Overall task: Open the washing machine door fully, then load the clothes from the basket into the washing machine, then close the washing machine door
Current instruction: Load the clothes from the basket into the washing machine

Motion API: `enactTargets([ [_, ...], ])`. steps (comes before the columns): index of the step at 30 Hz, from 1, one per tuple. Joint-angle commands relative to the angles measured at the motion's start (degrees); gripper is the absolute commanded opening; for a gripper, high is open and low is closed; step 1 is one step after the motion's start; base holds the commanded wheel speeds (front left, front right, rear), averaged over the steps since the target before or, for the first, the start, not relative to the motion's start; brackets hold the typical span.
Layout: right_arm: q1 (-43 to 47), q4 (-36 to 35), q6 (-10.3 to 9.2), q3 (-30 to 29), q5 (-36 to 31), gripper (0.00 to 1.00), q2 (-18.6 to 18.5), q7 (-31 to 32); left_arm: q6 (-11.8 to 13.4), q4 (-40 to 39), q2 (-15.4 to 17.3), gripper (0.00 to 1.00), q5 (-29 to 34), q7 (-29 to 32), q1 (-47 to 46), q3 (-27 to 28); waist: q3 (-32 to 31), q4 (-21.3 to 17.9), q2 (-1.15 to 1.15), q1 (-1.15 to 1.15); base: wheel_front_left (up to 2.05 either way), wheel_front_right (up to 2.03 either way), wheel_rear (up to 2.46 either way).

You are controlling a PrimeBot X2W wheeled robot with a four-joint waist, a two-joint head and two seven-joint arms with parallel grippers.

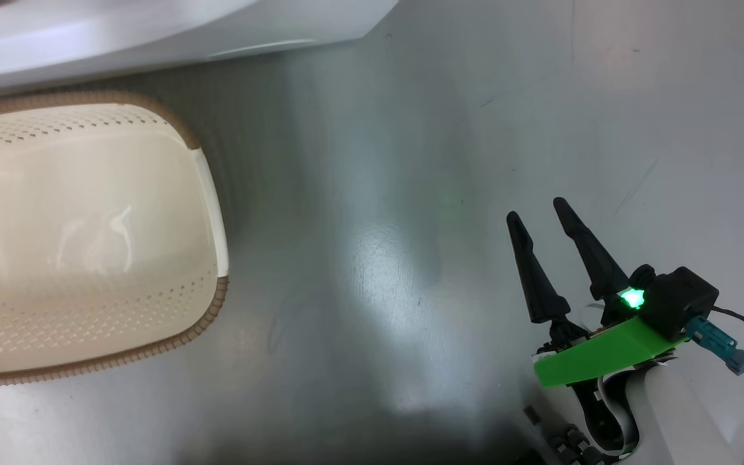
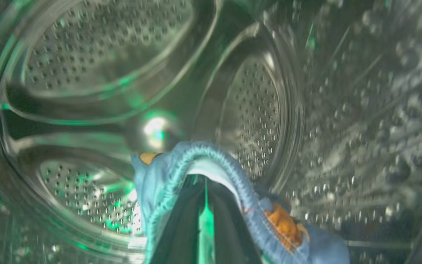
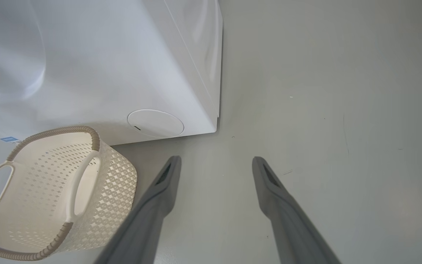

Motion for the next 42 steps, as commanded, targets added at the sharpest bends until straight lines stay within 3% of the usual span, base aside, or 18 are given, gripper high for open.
enactTargets([
  [1, 1.5, -0.8, 0.16, 1.4, 0.2, 1.0, -0.2, -0.3, 0.0, -3.7, 2.7, 0.0, 0.5, -0.3, 0.6, 1.2, -0.3, 0.1, 0.0, 0.0, 0.0, 0.0, 0.0],
  [8, 0.6, -0.4, 0.16, 1.8, 0.4, 1.0, -0.2, -0.3, -0.8, -3.4, 2.1, 0.0, 0.3, -0.3, 1.7, 2.2, -0.4, -0.1, 0.0, 0.0, 0.0, 0.0, 0.0],
  [14, 0.9, 0.2, 0.16, 2.1, 0.8, 1.0, -0.2, -0.3, -1.9, 8.7, 0.9, 0.0, -1.9, -0.3, 2.0, 3.5, -1.3, -0.1, 0.0, 0.0, 0.0, 0.0, 0.0],
  [15, 0.9, 0.3, 0.16, 2.1, 0.8, 1.0, -0.2, -0.3, -2.1, 11.5, 0.5, 0.07, -2.5, -0.3, 1.8, 3.7, -1.6, -0.1, 0.0, 0.0, 0.0, 0.0, 0.0],
  [17, 1.0, 0.6, 0.16, 2.1, 0.9, 1.0, -0.3, -0.3, -2.4, 16.4, 0.3, 0.45, -3.3, -0.2, 0.8, 3.9, -2.0, 0.0, 0.0, 0.0, 0.0, 0.0, 0.0],
  [18, 1.0, 0.7, 0.16, 2.1, 0.9, 1.0, -0.3, -0.3, -2.6, 19.1, -0.1, 0.87, -3.9, 0.0, 0.4, 4.1, -2.3, 0.1, 0.0, 0.0, 0.0, 0.0, 0.0],
  [19, 1.1, 0.8, 0.16, 2.1, 0.9, 1.0, -0.3, -0.3, -2.6, 21.1, -0.4, 1.0, -4.1, 0.0, -0.1, 4.1, -2.6, 0.2, 0.0, 0.0, 0.0, 0.0, 0.0],
  [29, 0.5, 1.2, 0.16, 2.2, 1.3, 1.0, -0.7, -0.3, -3.4, 31.6, -1.3, 1.0, -5.6, -0.2, -2.7, 3.9, -4.7, 0.7, 0.0, 0.0, 0.0, 0.0, 0.0],
  [42, 0.3, 2.8, 0.16, 1.8, 1.8, 1.0, -0.7, -0.3, -4.0, 30.6, -3.7, 1.0, -7.3, -0.3, 5.4, 5.1, -11.7, 2.1, 0.0, 0.0, 0.0, 0.0, 0.0],
])
